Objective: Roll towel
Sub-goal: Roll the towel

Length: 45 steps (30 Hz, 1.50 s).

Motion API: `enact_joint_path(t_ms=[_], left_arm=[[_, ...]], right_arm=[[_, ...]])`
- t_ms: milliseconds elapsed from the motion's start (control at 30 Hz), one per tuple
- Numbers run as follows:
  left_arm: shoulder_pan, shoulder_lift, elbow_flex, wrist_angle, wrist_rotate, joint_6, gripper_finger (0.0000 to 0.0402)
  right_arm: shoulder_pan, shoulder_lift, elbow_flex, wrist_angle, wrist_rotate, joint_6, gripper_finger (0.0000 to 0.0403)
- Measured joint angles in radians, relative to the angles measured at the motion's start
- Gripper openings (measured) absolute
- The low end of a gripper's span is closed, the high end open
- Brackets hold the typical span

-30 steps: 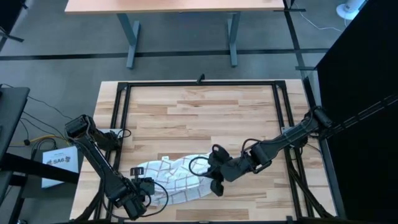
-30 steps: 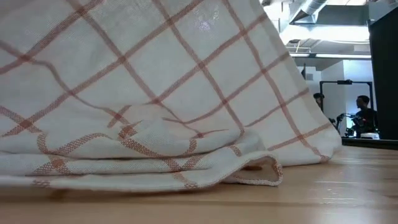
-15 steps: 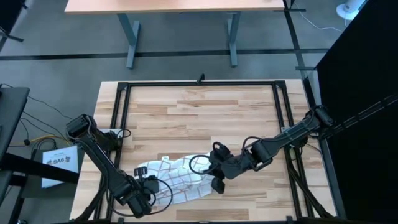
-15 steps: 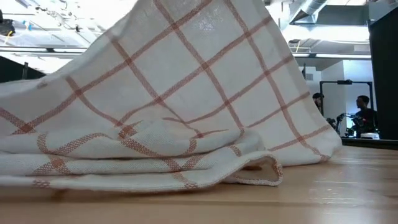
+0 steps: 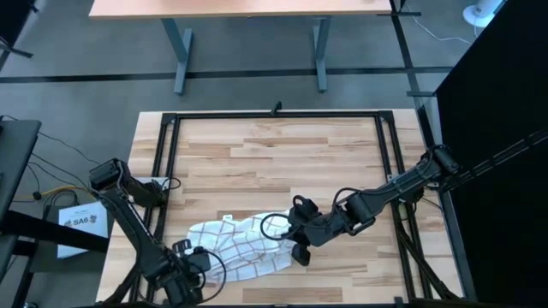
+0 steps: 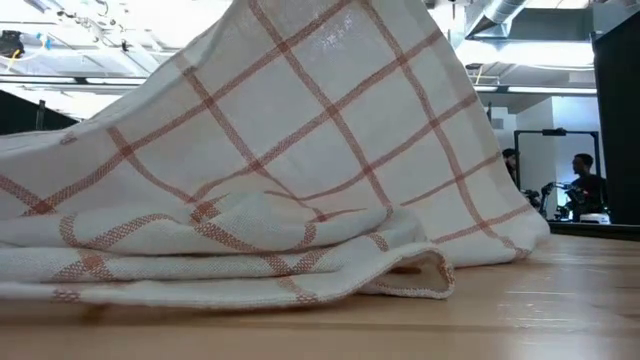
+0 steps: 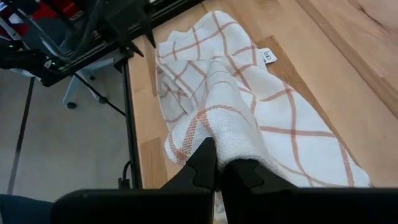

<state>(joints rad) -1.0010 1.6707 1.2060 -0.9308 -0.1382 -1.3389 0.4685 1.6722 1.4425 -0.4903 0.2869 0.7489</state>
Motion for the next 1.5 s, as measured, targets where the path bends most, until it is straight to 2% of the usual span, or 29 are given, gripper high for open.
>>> enact_joint_path(t_ms=[233,433,700,1033,1367,1500], left_arm=[[-0.008,0.009,0.001,0.087,-0.003,-0.046,0.0103],[-0.021,0.102,0.001,0.087,0.043,-0.02,0.0098],[-0.02,0.127,0.029,-0.033,0.028,-0.017,0.0097],[-0.02,0.136,0.033,0.014,0.003,0.009,0.0097],[-0.002,0.18,0.033,-0.058,-0.012,0.006,0.0096],[-0.003,0.198,0.033,-0.055,-0.015,0.022,0.0083]], right_arm=[[0.0,0.0,0.0,-0.006,0.0,-0.014,0.0],[0.002,0.0,0.0,-0.019,-0.001,-0.016,0.0],[0.002,0.001,0.0,-0.027,-0.002,-0.016,0.0],[0.002,0.001,0.0,-0.032,-0.003,-0.016,0.0],[0.002,0.001,0.0,-0.049,-0.003,-0.021,0.0],[0.002,0.001,0.0,-0.049,-0.003,-0.024,0.0]])
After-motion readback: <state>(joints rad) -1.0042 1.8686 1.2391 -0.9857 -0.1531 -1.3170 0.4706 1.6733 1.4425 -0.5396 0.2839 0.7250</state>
